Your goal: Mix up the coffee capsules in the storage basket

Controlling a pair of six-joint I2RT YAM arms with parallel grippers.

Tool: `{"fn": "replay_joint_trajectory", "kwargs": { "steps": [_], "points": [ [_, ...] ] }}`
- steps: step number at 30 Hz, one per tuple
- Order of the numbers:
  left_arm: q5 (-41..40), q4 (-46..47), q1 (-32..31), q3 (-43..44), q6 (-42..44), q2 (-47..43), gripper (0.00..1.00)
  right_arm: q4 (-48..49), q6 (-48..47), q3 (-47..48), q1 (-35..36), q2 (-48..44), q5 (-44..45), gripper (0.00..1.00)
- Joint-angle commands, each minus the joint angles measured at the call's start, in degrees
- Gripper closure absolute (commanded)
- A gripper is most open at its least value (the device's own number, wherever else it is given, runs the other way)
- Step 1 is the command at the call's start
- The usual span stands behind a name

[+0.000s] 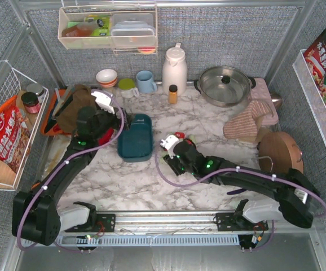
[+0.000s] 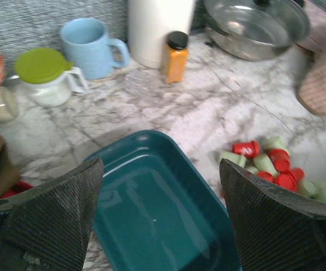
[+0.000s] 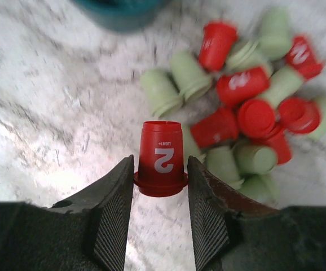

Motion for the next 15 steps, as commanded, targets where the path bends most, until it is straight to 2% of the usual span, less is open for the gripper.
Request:
{"fn": "replay_joint_trajectory", "kwargs": {
  "steps": [1,3,6,11,15],
  "points": [
    [10.05,5.59,-1.06,-2.2,1.61,0.35,0.08,16.01,-7.13,-3.89,-0.01,-5.64,3.14,0.7],
    [12.87,5.77,-1.74,-1.76,-0.21,1.35,0.09,25.05,-9.49,-6.94,-0.02,-7.85,5.53,0.69],
    [17.55,3.0,-2.97,1.58,-3.06,4.74,0.19,35.83,-12.85,-11.01,-0.02,-9.91,7.84,0.7],
    [21.54,-1.01,-5.44,6.51,-7.91,10.83,0.29,49.81,-17.86,-15.02,-0.62,-10.13,9.6,0.69],
    [20.91,-0.57,-8.35,6.41,-8.29,11.44,0.32,57.76,-23.21,-16.57,-2.64,-6.91,2.2,0.72]
  ]
}}
